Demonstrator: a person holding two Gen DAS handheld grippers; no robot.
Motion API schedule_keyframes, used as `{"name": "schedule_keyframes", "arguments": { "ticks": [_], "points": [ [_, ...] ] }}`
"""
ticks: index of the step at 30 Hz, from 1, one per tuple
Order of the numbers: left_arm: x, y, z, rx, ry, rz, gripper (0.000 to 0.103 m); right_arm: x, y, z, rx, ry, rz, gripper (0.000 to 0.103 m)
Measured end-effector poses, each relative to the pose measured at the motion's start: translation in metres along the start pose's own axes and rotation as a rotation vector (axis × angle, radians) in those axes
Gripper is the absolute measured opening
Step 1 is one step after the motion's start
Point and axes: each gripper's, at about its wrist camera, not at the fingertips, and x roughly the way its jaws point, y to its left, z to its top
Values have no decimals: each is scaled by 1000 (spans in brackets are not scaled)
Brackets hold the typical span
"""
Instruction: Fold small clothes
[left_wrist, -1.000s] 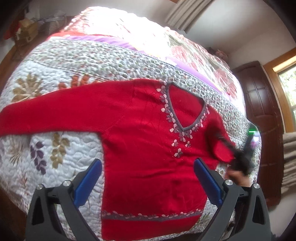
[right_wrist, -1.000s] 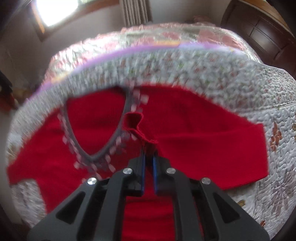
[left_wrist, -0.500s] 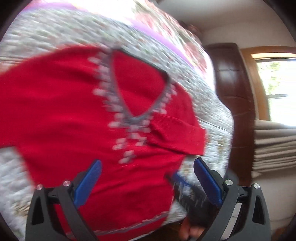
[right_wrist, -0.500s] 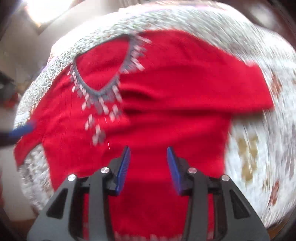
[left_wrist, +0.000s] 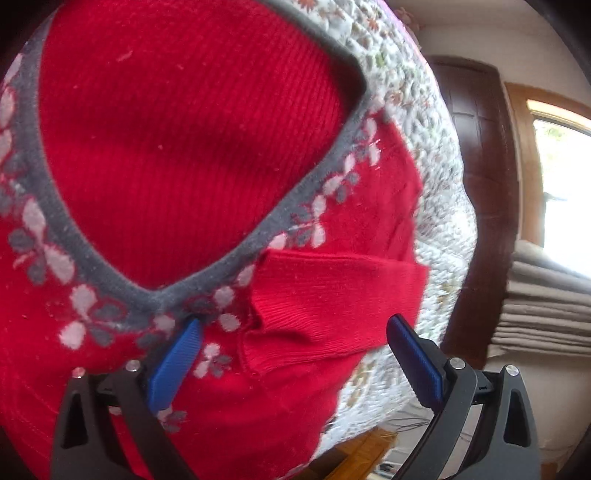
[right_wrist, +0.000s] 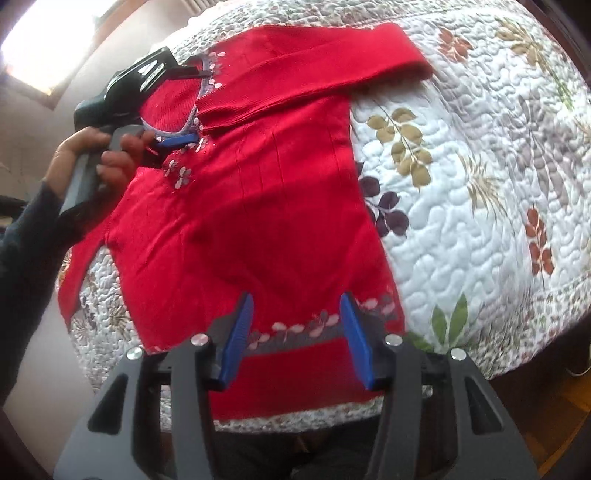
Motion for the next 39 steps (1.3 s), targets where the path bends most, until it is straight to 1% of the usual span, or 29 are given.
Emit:
{"name": "schedule_keyframes", "arguments": {
  "ticks": [1, 2, 3, 5, 6, 8, 9, 10, 12, 13, 15, 16, 18, 20, 27, 32, 36, 39],
  "points": [
    [-1, 0, 0, -7, 0, -7, 99, -1, 2, -1, 0, -1, 4, 50],
    [0, -3, -1, -10, 6, -7, 95, -3, 4, -2, -2, -3, 7, 51],
    [2, -5, -1, -13, 18, -13, 95, -6, 5, -4, -5, -7, 13, 51],
    [8, -8, 0, -18, 23, 0, 95, -10, 6, -4, -9, -10, 15, 51],
    [10, -8, 0, -27, 26, -6, 95, -14, 7, -5, -9, -18, 21, 51],
    [13, -11, 2, -46, 40, -57, 93, -19, 7, -7, -9, -24, 20, 51],
    [16, -14, 1, -42, 43, -66, 82, -22, 6, -8, -8, -30, 20, 51],
    [18, -16, 1, -36, 49, -66, 73, -25, 6, -8, -6, -35, 18, 51],
    [22, -18, -2, -34, 67, -48, 35, -30, 5, -8, -6, -42, 14, 51],
    [22, -16, -2, -32, 71, -24, 29, -32, 5, -8, -4, -47, 13, 51],
    [22, -18, -4, -22, 63, 14, 11, -35, 6, -8, -3, -52, 11, 51],
    [20, -19, -5, -17, 54, 31, 9, -36, 6, -8, -2, -55, 10, 51],
    [13, -22, -9, -8, 36, 44, 6, -38, 7, -9, 1, -58, 11, 51],
    [2, -28, -12, 13, 21, 48, 5, -39, 9, -10, 1, -61, 12, 51],
    [-55, -78, -24, 177, -25, 39, 4, -36, 20, -10, -10, -59, 23, 51],
    [-98, -100, -28, 258, -58, 27, 4, -33, 32, -11, -23, -49, 34, 51],
    [-135, -106, -34, 313, -90, 38, 4, -32, 44, -11, -47, -47, 38, 51],
    [-165, -98, -37, 334, -115, 51, 4, -29, 51, -11, -60, -40, 41, 51]
  ]
}}
